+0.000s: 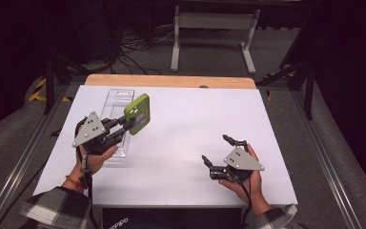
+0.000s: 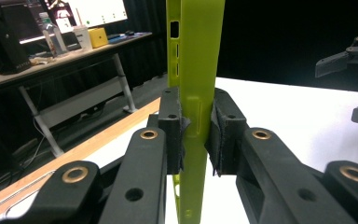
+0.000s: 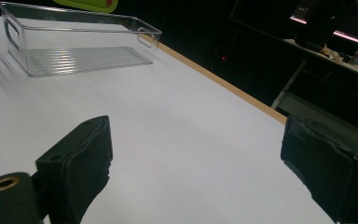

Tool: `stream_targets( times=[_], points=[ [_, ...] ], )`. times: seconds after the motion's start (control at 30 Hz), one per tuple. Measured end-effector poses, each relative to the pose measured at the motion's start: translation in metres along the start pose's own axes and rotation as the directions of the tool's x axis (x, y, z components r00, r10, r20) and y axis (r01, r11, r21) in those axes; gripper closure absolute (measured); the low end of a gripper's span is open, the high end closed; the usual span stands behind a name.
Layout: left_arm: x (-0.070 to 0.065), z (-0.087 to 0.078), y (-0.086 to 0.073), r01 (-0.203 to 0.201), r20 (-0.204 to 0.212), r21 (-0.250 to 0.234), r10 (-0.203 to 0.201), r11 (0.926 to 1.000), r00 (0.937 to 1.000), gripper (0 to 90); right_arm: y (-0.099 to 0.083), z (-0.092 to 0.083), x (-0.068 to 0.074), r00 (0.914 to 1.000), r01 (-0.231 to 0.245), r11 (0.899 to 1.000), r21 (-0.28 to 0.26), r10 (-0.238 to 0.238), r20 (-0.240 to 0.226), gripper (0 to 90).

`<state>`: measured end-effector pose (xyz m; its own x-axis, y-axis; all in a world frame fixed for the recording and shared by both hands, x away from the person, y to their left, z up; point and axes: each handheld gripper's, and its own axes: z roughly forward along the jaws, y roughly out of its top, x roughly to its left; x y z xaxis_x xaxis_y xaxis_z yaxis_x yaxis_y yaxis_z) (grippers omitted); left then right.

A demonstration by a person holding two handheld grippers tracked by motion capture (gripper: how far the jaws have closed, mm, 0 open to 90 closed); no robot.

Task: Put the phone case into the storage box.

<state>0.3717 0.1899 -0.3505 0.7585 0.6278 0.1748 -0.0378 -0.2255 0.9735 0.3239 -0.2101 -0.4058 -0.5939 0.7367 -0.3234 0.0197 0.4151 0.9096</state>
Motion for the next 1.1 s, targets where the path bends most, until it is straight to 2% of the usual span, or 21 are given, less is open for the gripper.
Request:
stream_targets(
  times=[0.8, 1.1],
  points=[
    [0.014, -0.013, 0.001, 0.007, -0.024, -0.004, -0.007, 1.0000, 0.9997, 77.6, -0.001, 0.003, 0.004, 0.9995, 0.030, 0.999, 0.013, -0.030, -0.014, 9.7],
    [0.021, -0.017, -0.002, 0.006, -0.030, 0.010, -0.005, 0.9999, 0.9995, 77.6, -0.002, 0.004, 0.004, 0.9994, 0.030, 0.999, 0.017, -0.030, -0.019, 9.7]
  ],
)
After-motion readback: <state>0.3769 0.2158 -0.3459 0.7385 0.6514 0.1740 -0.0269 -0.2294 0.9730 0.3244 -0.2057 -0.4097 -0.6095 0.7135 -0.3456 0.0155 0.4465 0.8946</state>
